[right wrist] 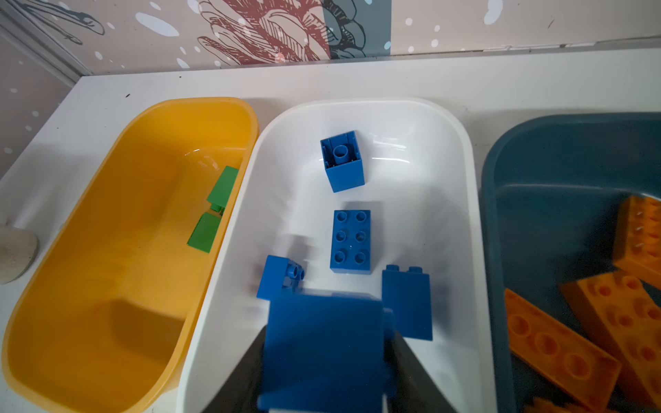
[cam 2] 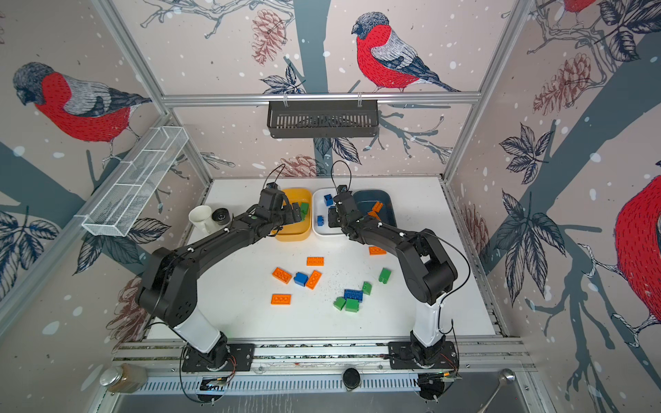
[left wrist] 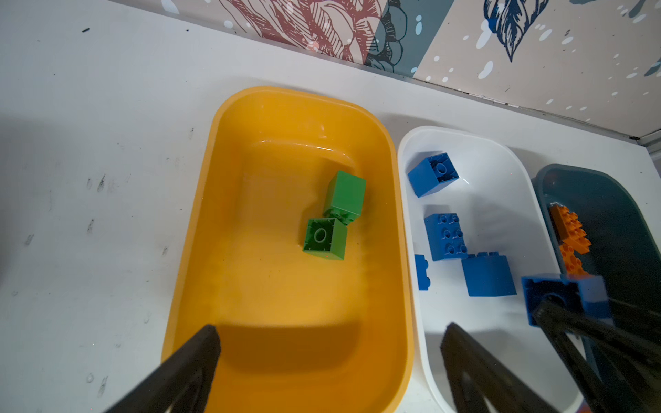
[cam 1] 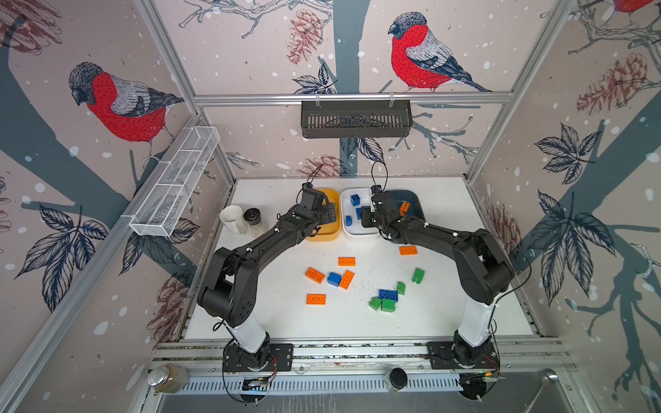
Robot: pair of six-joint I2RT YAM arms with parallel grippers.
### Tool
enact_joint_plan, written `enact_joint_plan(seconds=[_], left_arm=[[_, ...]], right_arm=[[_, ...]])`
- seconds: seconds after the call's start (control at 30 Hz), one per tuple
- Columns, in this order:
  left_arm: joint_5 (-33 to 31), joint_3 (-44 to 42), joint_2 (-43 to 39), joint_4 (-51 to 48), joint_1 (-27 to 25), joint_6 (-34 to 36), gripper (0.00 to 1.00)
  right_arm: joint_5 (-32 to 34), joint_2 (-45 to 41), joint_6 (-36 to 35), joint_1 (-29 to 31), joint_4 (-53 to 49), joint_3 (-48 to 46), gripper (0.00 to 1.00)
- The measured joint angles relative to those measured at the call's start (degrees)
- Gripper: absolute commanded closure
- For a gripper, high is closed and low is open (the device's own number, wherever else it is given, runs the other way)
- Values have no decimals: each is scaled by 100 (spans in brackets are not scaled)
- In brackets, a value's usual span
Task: Sort the legos into containers by color
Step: 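Hover the left gripper over the yellow tray while the right gripper moves over the trays, then lower the right gripper onto an orange brick beside the teal tray and grasp it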
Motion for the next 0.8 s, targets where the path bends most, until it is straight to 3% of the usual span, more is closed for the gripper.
enact_joint_plan(seconds=[0.17, 0.3, 0.63, 0.8], left_arm=[[271, -15, 4, -11, -4, 149, 3], [409, -15, 28, -15, -7, 175, 3], [557, 195, 109, -11, -149, 208, 3], [542, 557, 350, -31, -426, 306, 3]], right_arm=[[-127, 46, -7, -20, -267, 229, 36], [-186, -330, -22, -24, -330, -136, 29], [-155, -2063, 157, -96, -459, -2253, 10], [-254, -2691, 319, -708, -586, -3134, 1]])
